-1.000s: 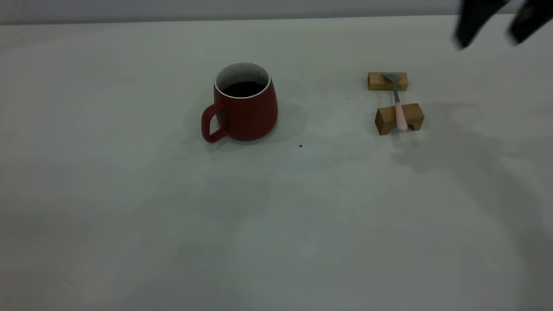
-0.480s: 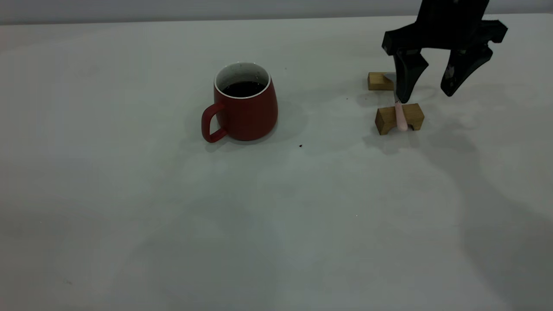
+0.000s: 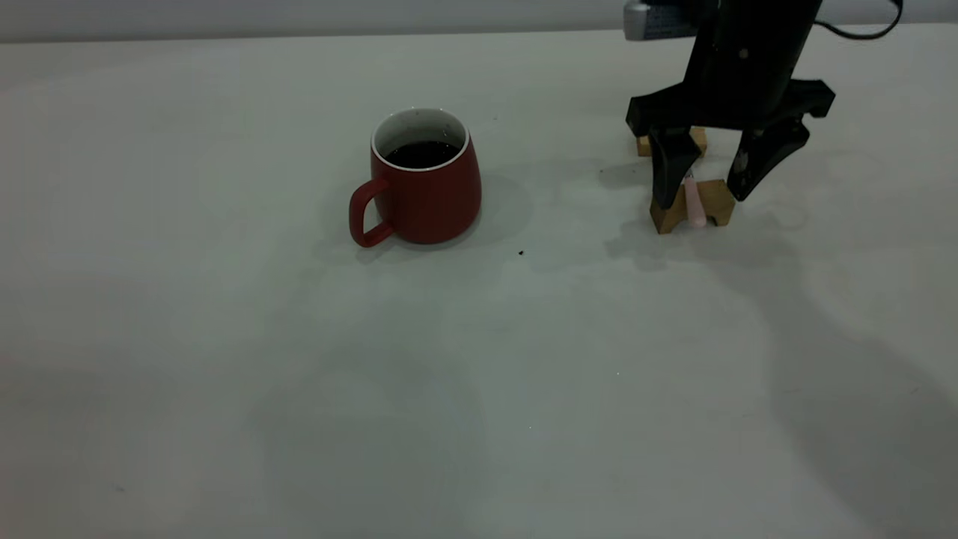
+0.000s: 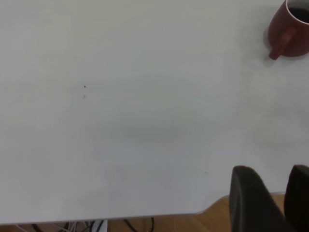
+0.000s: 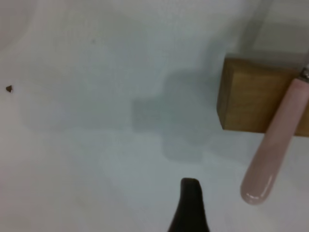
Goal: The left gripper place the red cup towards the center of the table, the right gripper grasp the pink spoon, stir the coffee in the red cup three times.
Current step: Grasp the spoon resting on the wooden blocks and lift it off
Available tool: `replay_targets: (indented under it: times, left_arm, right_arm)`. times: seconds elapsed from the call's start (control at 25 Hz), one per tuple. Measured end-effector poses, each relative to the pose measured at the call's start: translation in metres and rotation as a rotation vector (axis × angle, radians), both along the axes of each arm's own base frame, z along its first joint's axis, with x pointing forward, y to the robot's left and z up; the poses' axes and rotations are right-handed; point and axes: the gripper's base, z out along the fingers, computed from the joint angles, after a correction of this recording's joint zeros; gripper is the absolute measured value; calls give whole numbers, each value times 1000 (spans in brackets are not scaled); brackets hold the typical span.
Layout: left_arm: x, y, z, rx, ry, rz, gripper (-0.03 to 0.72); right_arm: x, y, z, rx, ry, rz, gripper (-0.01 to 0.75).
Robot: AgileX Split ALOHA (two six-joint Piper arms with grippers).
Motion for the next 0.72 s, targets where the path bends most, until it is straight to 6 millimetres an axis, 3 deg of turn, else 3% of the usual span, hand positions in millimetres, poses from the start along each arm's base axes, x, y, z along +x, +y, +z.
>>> replay_targets:
  times: [0.44, 0.56, 0.72]
  left_arm:
    - [0, 0, 0, 0, 0, 0, 247]
    - [0, 0, 0, 0, 0, 0, 247]
    - [0, 0, 0, 0, 0, 0, 247]
  right_arm:
    - [-1, 0, -21, 5, 14, -25, 648]
    - [-1, -1, -23, -5, 12, -35, 562]
    - [0, -4, -26, -45, 7, -58, 359]
